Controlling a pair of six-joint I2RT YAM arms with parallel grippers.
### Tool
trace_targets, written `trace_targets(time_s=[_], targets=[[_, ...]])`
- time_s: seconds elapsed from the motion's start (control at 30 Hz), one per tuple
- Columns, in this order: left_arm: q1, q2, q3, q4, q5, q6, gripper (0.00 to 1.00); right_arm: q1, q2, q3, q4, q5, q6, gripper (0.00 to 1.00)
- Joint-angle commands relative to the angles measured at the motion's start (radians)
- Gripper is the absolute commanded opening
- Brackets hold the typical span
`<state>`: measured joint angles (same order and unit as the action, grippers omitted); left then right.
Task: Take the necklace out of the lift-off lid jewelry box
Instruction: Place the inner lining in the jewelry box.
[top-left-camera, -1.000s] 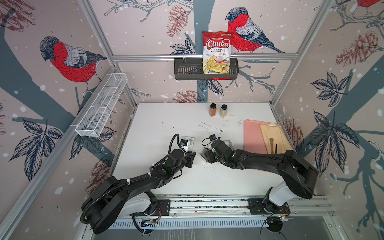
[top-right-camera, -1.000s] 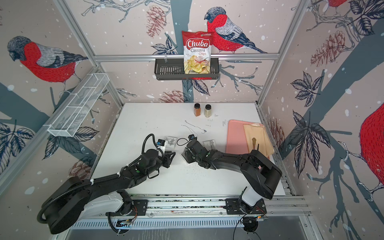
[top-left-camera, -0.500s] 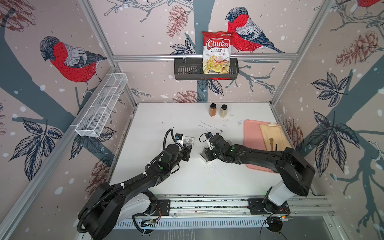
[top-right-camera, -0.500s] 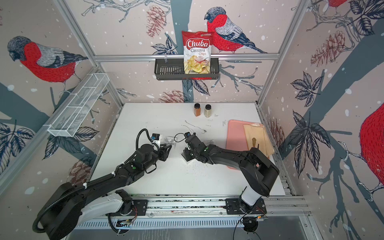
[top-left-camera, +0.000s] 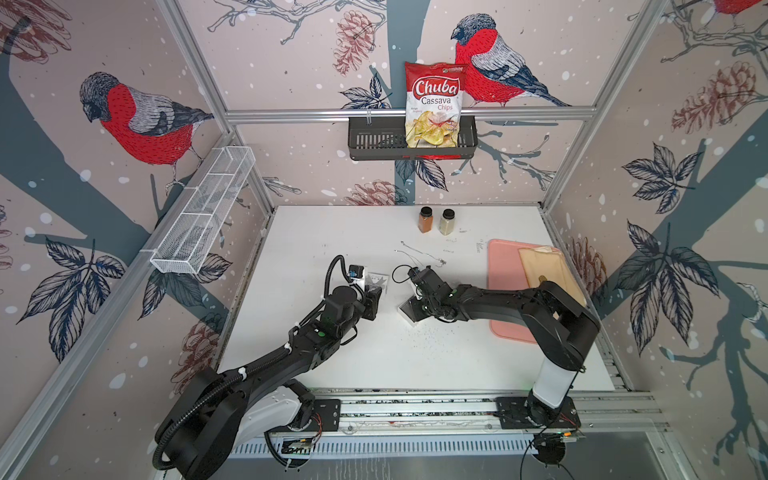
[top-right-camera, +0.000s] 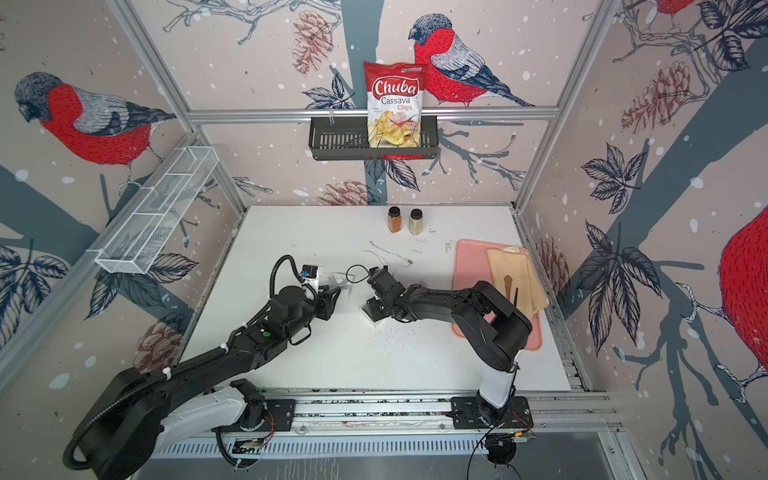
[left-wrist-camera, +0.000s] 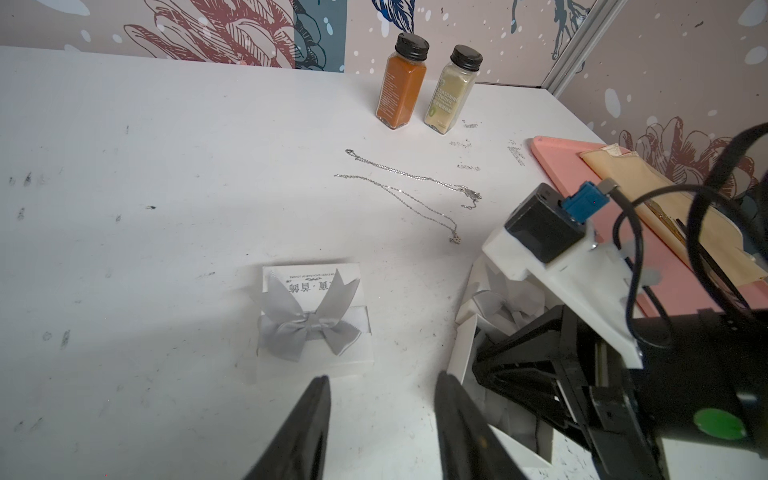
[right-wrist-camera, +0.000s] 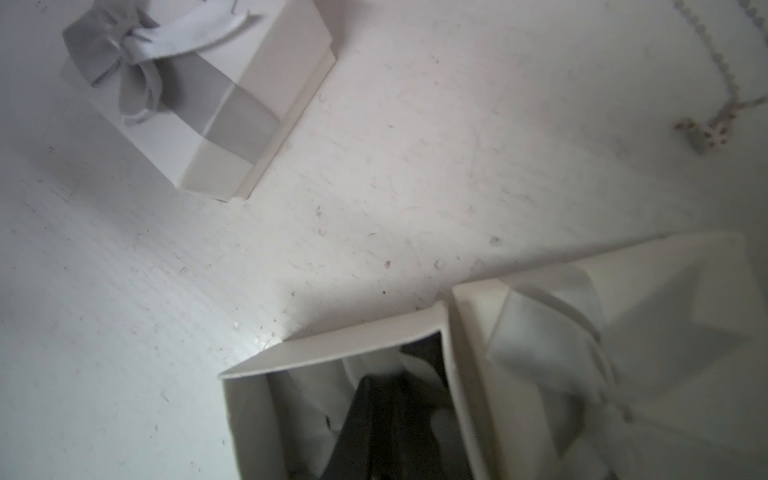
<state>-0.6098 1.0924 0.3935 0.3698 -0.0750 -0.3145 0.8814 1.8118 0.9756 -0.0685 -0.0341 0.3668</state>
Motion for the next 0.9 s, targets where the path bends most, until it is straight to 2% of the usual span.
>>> trace_targets(time_s=[0.0,0.3,0.37,0.5,0.6,0.77,0.87], targets=[[0.004,-0.007,0.010,0.000,-0.013,0.009,0.46,0.002,0.020,0.008,-0.036,-0.073,-0.006,0.13],[0.021,-0.032,0.005,-0.012,-0.022,0.012,0.46,0.022,-0.082,0.004,-0.029,-0.199,-0.112,0.14],[0.024,-0.032,0.005,-0.011,-0.024,0.012,0.46,0.020,-0.100,0.013,-0.055,-0.165,-0.124,0.16],[0.027,-0.035,0.007,-0.009,-0.024,0.012,0.47,0.017,-0.107,0.059,-0.147,-0.058,-0.125,0.14],[0.028,-0.035,0.010,-0.012,-0.026,0.014,0.55,0.029,-0.089,0.094,-0.229,0.020,-0.117,0.14],[0.032,-0.045,0.016,-0.018,-0.039,0.029,0.72,0.033,-0.076,0.093,-0.278,0.033,-0.089,0.11],[0.039,-0.057,0.018,-0.022,-0.051,0.041,0.75,0.039,-0.055,0.111,-0.321,0.048,-0.085,0.11]])
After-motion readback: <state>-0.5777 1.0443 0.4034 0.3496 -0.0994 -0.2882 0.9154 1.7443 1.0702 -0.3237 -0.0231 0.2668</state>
